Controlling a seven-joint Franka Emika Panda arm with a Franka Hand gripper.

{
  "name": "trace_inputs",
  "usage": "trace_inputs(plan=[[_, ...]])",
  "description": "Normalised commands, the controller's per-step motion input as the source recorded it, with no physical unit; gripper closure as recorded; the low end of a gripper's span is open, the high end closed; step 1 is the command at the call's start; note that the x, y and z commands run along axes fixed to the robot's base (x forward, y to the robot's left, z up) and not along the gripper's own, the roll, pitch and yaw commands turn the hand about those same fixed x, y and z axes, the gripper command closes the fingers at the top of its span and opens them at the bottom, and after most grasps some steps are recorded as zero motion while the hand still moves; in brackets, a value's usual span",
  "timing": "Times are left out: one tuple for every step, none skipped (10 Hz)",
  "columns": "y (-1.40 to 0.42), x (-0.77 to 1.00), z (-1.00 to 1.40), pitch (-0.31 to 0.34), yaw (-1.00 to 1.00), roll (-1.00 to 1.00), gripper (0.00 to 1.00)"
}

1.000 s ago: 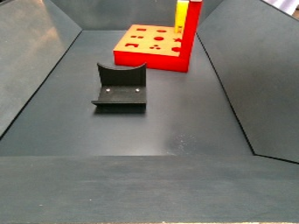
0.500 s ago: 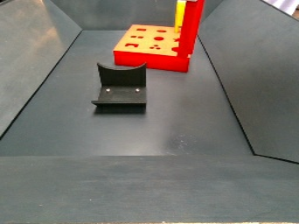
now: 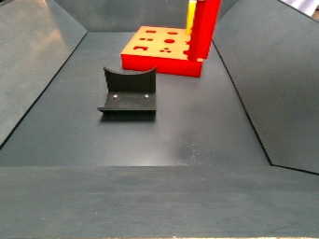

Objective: Pick up the arch object. Move up. Place the arch object on the fixture. Regrasp the arch object. Rotate the arch object. Move to above the board. Insert the arch object.
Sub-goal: Rotate the arch object.

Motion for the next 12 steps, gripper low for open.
trace_inputs(plan=[[0.01, 0.00, 0.00, 0.042, -1.00, -0.06, 1.00], [0.01, 0.00, 0.00, 0.046, -1.00, -0.06, 1.00], [0.01, 0.00, 0.00, 0.053, -1.00, -0.07, 1.00], [0.01, 0.00, 0.00, 0.058, -1.00, -0.08, 1.00], [0.01, 0.00, 0.00, 0.070, -1.00, -0.10, 1.00], [0.01, 0.00, 0.01, 0.081, -1.00, -0.11, 1.00], [0.01, 0.01, 0.01, 0.105, -1.00, -0.15, 1.00], [0.01, 0.01, 0.01, 0.110, -0.89, -0.15, 1.00], [0.02, 0.01, 0.01, 0.107, -0.50, -0.15, 1.00], [0.02, 0.01, 0.01, 0.105, -0.38, -0.15, 1.00], [0.02, 0.02, 0.01, 0.101, -0.22, -0.15, 1.00], [0.00, 0.00, -1.00, 0.100, -0.18, -0.35, 1.00]])
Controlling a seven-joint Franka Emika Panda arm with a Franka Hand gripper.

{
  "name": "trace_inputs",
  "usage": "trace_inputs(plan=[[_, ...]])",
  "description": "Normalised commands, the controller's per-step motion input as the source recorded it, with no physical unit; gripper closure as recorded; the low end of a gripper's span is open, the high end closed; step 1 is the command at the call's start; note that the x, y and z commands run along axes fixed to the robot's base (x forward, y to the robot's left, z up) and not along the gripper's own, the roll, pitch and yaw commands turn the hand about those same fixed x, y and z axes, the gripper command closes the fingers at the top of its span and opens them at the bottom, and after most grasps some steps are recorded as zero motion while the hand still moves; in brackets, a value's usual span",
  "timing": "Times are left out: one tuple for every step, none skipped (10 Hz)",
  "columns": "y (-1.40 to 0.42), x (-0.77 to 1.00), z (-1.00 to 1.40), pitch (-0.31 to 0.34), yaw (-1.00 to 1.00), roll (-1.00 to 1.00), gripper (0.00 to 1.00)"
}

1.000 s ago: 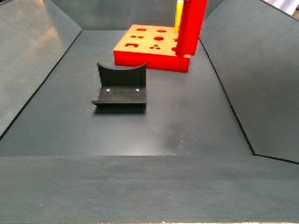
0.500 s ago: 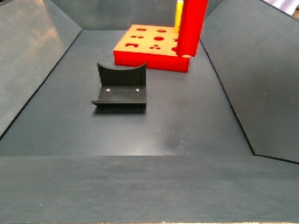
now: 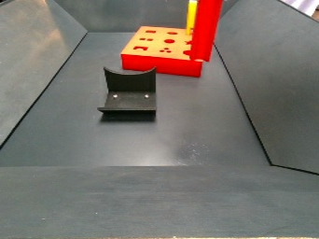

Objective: Pick up the arch object. Move up. Place the arch object on the fixture. Regrasp the arch object. Rotate the arch object. Move to above the board. Insert the arch object.
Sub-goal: Rotate the arch object.

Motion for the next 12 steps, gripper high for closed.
trace_inputs(plan=[[0.00, 0.02, -1.00, 0.061, -0.11, -0.34, 1.00], [0.01, 0.03, -1.00, 0.035, -0.09, -0.31, 1.00], [0.02, 0.03, -1.00, -0.006, -0.07, -0.24, 1.00], [0.02, 0.02, -1.00, -0.023, -0.06, -0.21, 1.00], [0.02, 0.02, -1.00, -0.047, -0.05, -0.18, 1.00], [0.03, 0.02, -1.00, -0.052, -0.05, -0.18, 1.00], [0.02, 0.03, -0.83, -0.052, -0.05, -0.19, 1.00], [0.02, 0.03, -0.68, -0.049, -0.05, -0.20, 1.00], [0.02, 0.02, -0.49, -0.049, -0.05, -0.21, 1.00], [0.02, 0.02, -0.40, -0.055, -0.05, -0.21, 1.00], [0.01, 0.02, -0.21, -0.061, -0.05, -0.22, 1.00], [0.02, 0.01, -0.14, -0.055, -0.05, -0.23, 1.00]])
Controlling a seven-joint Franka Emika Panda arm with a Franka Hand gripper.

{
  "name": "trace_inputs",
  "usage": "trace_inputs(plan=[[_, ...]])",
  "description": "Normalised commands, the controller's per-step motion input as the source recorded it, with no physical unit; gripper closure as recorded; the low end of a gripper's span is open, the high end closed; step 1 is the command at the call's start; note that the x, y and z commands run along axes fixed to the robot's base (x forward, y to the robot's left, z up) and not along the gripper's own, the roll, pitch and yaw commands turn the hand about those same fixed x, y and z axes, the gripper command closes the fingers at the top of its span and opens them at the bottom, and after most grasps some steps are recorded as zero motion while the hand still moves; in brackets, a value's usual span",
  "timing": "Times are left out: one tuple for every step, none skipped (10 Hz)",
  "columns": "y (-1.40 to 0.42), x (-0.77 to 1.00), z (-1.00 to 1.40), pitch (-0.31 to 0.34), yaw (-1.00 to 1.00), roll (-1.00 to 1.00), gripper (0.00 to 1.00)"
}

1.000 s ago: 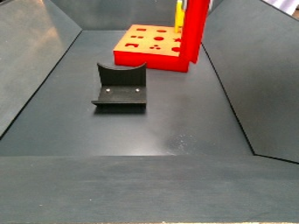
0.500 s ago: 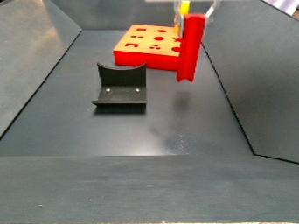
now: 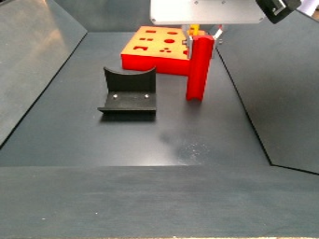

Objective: Pick up the arch object. Move up. Place the arch object on the fixture. Regrasp the arch object. Rotate the arch object. Move to above the board. Insert the arch object.
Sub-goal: Rotate the arch object.

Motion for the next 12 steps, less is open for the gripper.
trace_inputs(plan=[[0.02, 0.01, -0.14, -0.055, -0.05, -0.23, 1.00], [0.02, -0.01, -0.14, -0.048, -0.05, -0.23, 1.00], [0.02, 0.00, -0.14, -0.049, -0.05, -0.23, 1.00], [0.02, 0.00, -0.14, -0.050, -0.05, -0.23, 1.00], [0.02, 0.00, -0.14, -0.050, -0.05, -0.23, 1.00], [0.02, 0.00, -0.14, -0.050, -0.05, -0.23, 1.00], [0.02, 0.00, -0.14, -0.050, -0.05, -0.23, 1.00], [0.00, 0.00, 0.00, -0.050, -0.05, -0.03, 0.00], [0.00, 0.00, 1.00, -0.047, -0.04, -0.03, 0.00], [0.00, -0.01, 1.00, -0.041, -0.04, -0.03, 0.00], [0.01, -0.04, 1.00, 0.005, -0.03, -0.02, 0.00], [0.01, -0.03, 0.88, 0.028, -0.03, -0.02, 0.00]])
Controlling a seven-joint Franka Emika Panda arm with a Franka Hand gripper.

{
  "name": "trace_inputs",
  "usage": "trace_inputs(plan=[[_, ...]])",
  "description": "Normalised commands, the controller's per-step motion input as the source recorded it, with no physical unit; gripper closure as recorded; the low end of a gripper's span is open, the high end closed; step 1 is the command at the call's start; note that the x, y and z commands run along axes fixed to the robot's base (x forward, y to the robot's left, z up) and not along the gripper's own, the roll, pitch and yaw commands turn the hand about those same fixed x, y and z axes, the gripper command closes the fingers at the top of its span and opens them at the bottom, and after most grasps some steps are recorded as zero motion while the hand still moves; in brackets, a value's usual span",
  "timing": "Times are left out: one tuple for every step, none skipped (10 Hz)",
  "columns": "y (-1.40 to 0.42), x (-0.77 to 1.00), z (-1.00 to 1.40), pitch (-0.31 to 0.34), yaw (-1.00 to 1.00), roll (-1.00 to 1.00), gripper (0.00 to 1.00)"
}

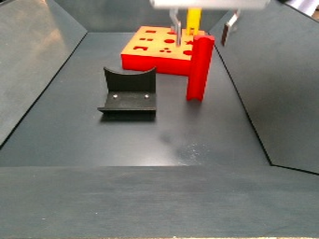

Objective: Pick up the arch object. Move up. Place the arch object on the fixture. Regrasp the arch object. Rotate the arch object. Move to above the board. Insert the arch object.
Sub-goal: Rotate the arch object.

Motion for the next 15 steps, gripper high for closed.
trace_inputs(plan=[[0.02, -0.02, 0.65, 0.048, -0.03, 0.00, 0.00], [0.02, -0.01, 0.47, 0.064, -0.03, 0.00, 0.00], [0.02, 0.01, 0.23, 0.087, -0.03, 0.01, 0.00], [0.08, 0.00, 0.00, 0.008, 1.00, 0.00, 0.00], [0.07, 0.02, -0.10, 0.007, 1.00, 0.00, 0.00], [0.04, 0.03, -0.07, 0.006, 1.00, 0.00, 0.00], [0.03, 0.03, -0.05, 0.006, 1.00, 0.00, 0.00], [0.02, 0.03, -0.05, 0.006, 1.00, 0.00, 0.00], [0.01, 0.03, -0.04, 0.006, 1.00, 0.00, 0.00], [0.01, 0.03, -0.04, 0.006, 1.00, 0.00, 0.00], [0.01, 0.03, -0.04, 0.006, 1.00, 0.00, 0.00], [0.01, 0.03, -0.03, 0.006, 1.00, 0.00, 0.00], [0.01, 0.03, -0.03, 0.006, 1.00, 0.00, 0.00], [0.01, 0.03, -0.03, 0.006, 1.00, 0.00, 0.00], [0.01, 0.03, -0.03, 0.006, 1.00, 0.00, 0.00]])
